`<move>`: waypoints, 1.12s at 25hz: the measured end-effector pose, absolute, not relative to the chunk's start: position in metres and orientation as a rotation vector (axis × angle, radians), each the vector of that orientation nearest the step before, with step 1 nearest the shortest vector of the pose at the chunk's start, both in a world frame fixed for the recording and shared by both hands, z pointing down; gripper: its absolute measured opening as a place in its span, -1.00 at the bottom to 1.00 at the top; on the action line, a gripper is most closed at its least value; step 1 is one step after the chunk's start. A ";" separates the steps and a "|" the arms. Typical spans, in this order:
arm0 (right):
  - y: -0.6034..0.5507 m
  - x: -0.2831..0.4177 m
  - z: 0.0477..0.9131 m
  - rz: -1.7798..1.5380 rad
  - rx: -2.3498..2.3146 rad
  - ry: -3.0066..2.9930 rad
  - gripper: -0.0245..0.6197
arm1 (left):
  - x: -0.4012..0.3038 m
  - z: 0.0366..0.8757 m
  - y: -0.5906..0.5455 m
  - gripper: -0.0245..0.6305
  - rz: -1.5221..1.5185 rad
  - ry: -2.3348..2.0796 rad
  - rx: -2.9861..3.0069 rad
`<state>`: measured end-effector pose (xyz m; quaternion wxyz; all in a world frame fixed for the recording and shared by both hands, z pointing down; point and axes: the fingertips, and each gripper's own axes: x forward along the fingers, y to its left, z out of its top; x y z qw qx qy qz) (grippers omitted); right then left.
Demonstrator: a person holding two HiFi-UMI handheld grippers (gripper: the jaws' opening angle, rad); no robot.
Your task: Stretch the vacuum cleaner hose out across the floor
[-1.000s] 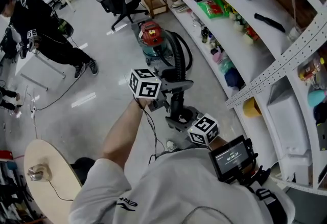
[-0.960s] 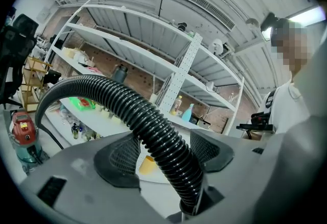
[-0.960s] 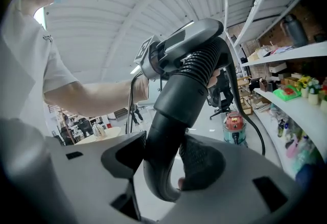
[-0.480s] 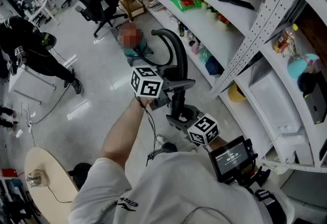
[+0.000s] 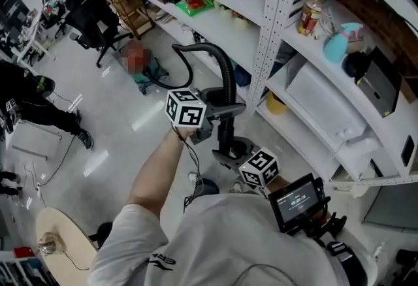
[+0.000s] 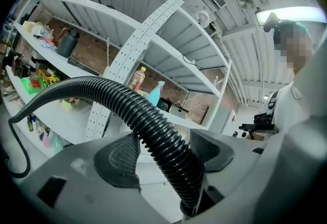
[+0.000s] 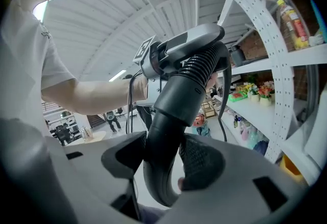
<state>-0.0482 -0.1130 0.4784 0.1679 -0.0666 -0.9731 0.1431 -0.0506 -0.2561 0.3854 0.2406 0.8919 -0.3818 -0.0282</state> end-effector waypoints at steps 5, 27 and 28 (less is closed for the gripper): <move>-0.117 -0.007 0.483 0.438 -0.082 -2.773 -0.32 | -0.001 0.392 -0.260 -0.04 -0.040 -0.963 2.445; -0.056 0.070 0.514 0.533 0.348 -2.727 -0.32 | 0.124 0.421 -0.192 -0.04 0.017 -0.612 2.518; -0.050 0.072 0.515 0.535 0.363 -2.721 -0.32 | 0.128 0.423 -0.186 -0.04 0.020 -0.605 2.519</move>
